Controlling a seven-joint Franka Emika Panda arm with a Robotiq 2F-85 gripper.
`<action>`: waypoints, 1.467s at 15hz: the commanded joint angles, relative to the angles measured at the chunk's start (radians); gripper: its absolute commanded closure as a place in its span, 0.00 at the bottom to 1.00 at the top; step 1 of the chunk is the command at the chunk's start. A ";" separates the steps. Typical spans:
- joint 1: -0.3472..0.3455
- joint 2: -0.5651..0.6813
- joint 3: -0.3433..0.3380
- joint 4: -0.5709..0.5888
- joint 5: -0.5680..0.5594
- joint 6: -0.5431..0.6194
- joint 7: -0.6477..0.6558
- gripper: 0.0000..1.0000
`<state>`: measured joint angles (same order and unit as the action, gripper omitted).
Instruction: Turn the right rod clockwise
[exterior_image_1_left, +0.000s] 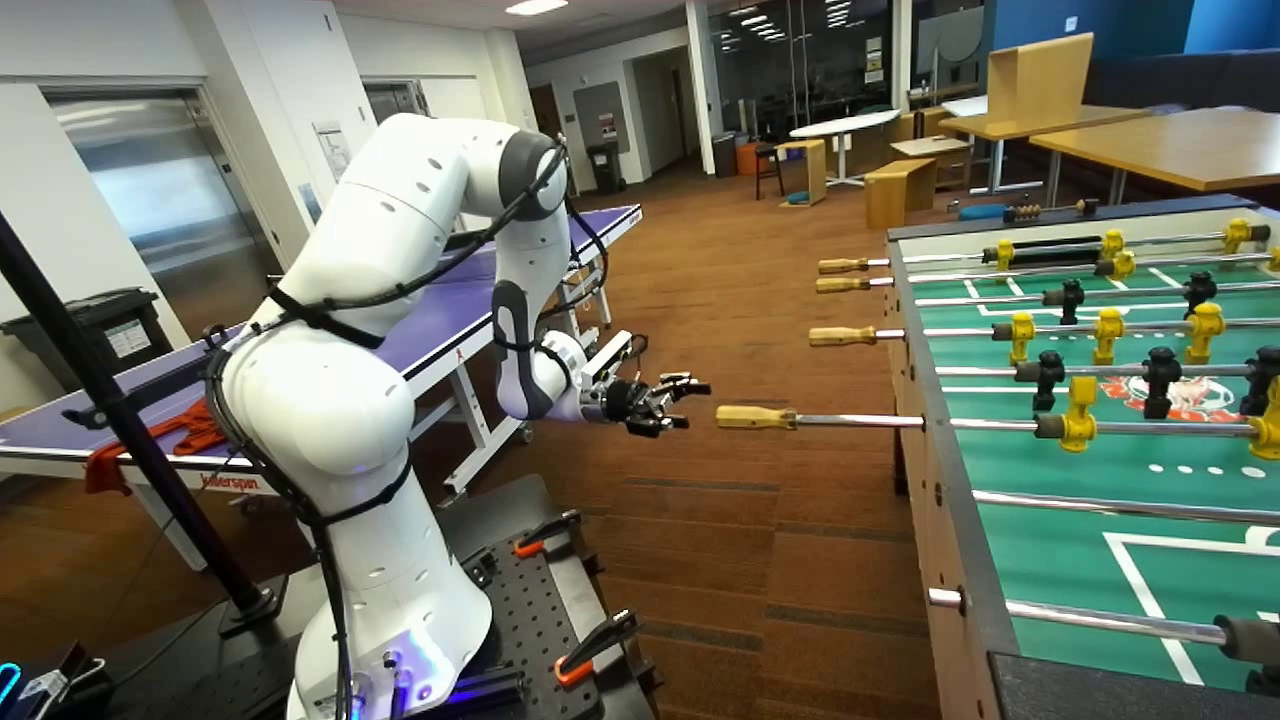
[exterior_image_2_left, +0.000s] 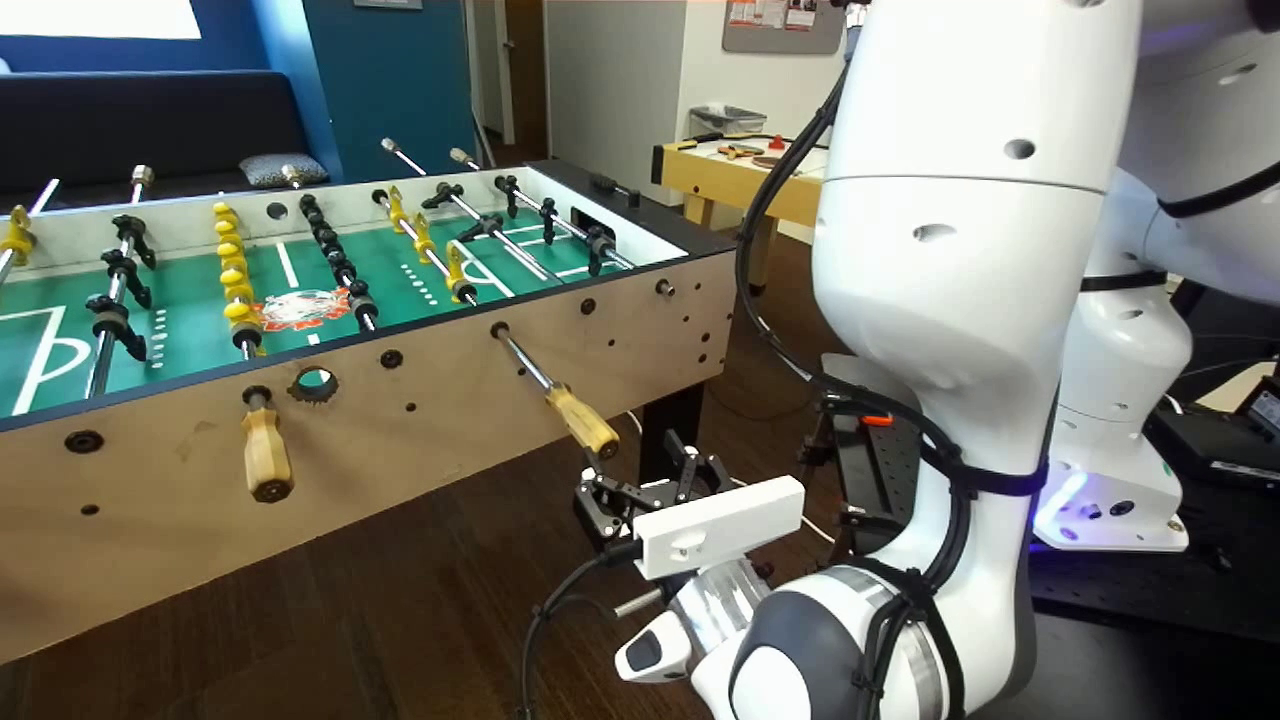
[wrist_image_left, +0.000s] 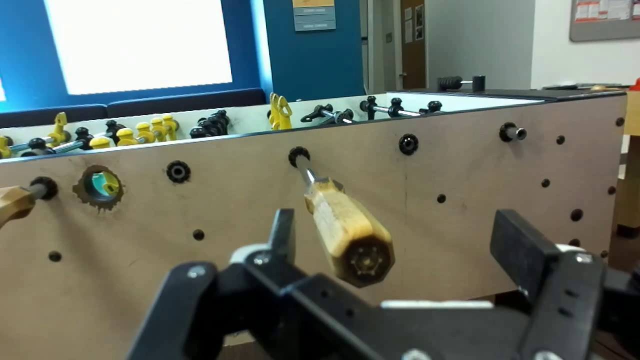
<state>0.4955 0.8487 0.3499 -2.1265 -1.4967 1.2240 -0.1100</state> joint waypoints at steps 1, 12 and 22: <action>0.002 0.036 -0.009 0.006 -0.070 -0.032 -0.010 0.00; -0.041 0.076 -0.030 -0.004 -0.220 -0.004 -0.024 0.00; -0.080 0.060 -0.022 -0.011 -0.219 0.016 -0.017 0.00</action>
<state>0.4391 0.9292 0.3161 -2.1278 -1.7014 1.2240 -0.1128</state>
